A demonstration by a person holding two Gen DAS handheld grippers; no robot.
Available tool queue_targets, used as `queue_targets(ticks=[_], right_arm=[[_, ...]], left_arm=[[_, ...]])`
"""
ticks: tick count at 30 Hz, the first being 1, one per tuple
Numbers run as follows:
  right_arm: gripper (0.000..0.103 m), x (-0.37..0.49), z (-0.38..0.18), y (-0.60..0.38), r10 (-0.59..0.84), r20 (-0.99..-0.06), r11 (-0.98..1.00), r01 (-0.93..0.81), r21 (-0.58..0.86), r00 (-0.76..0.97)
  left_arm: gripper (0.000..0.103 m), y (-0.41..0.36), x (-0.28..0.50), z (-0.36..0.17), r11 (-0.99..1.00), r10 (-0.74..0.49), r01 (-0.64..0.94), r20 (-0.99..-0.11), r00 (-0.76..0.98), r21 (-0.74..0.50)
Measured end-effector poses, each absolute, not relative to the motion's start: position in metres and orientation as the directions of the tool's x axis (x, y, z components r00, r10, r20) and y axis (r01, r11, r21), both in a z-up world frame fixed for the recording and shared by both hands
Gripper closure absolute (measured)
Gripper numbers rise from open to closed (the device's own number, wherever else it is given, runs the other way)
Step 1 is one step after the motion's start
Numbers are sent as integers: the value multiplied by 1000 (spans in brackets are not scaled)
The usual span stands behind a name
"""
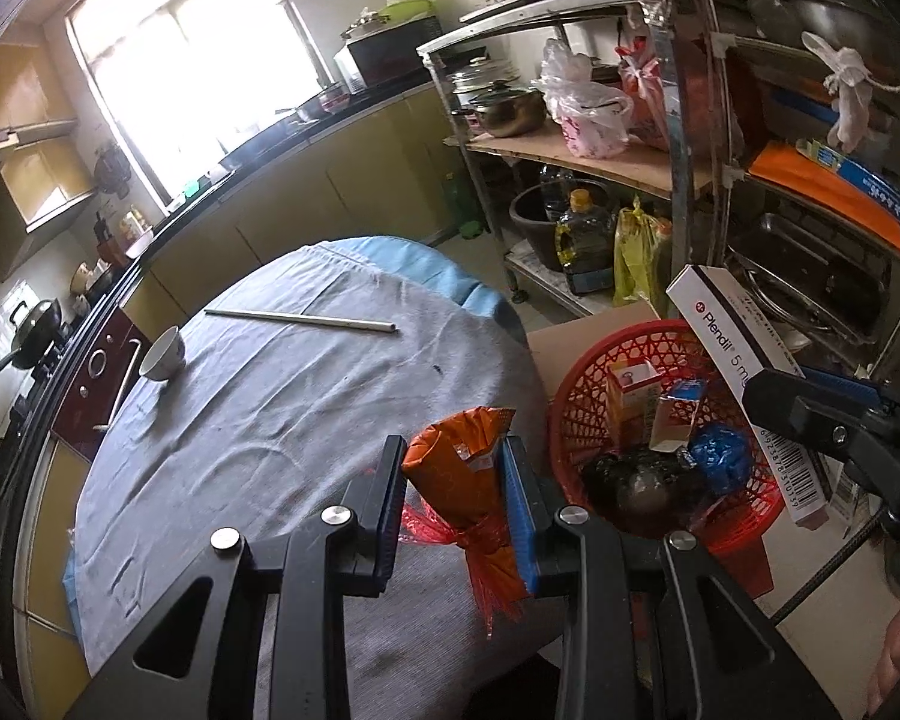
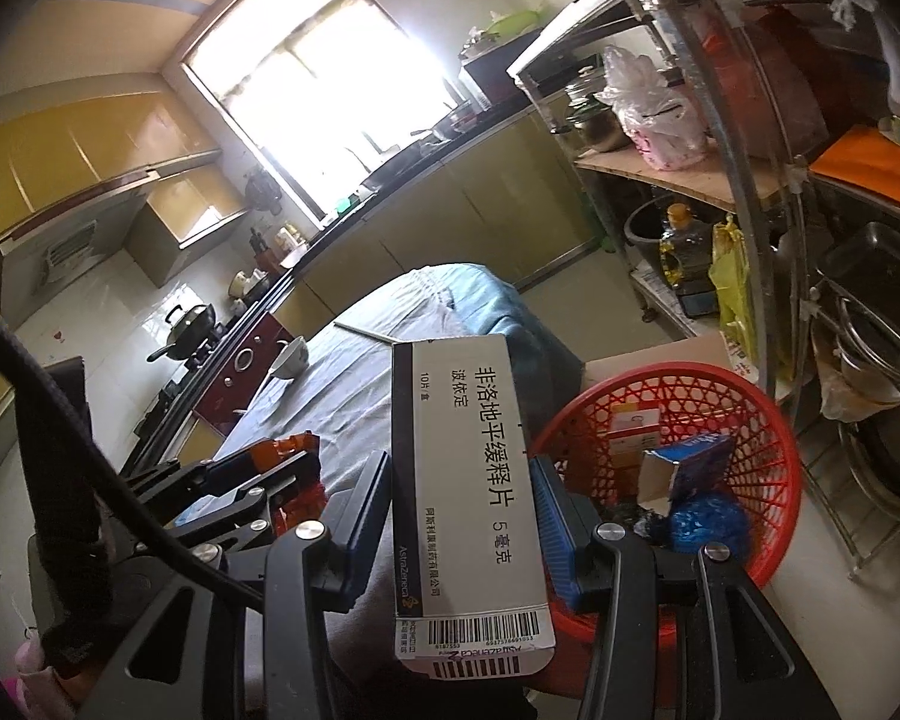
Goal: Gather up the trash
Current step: 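Lower the white box into the basket with the right tool while the left lowers the wrapper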
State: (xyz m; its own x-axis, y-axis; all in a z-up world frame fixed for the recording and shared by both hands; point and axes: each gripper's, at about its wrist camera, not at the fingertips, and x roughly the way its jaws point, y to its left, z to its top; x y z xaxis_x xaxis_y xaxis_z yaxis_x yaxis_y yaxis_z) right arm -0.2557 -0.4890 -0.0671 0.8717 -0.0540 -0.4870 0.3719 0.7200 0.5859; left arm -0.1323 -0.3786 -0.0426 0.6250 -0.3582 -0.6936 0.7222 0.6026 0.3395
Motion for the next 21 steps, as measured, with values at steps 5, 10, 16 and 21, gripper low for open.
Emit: queue_targets(ticks=[5, 10, 16, 21], right_arm=[[54, -264, -77, -502, -69, -499, 692, 402, 600, 864], [54, -273, -85, -512, -80, -505, 670, 422, 611, 859], [54, -281, -92, -523, -89, -507, 650, 436, 623, 857], [54, -286, -97, -528, -93, -509, 636, 444, 631, 856]], left_arm=[[70, -390, -137, -47, 579, -359, 733, -696, 622, 356], [70, -401, -141, -51, 562, -357, 741, -700, 619, 368], [70, -414, -147, -56, 541, -358, 750, -704, 614, 380], [70, -423, -151, -60, 524, -361, 758, -705, 611, 389]])
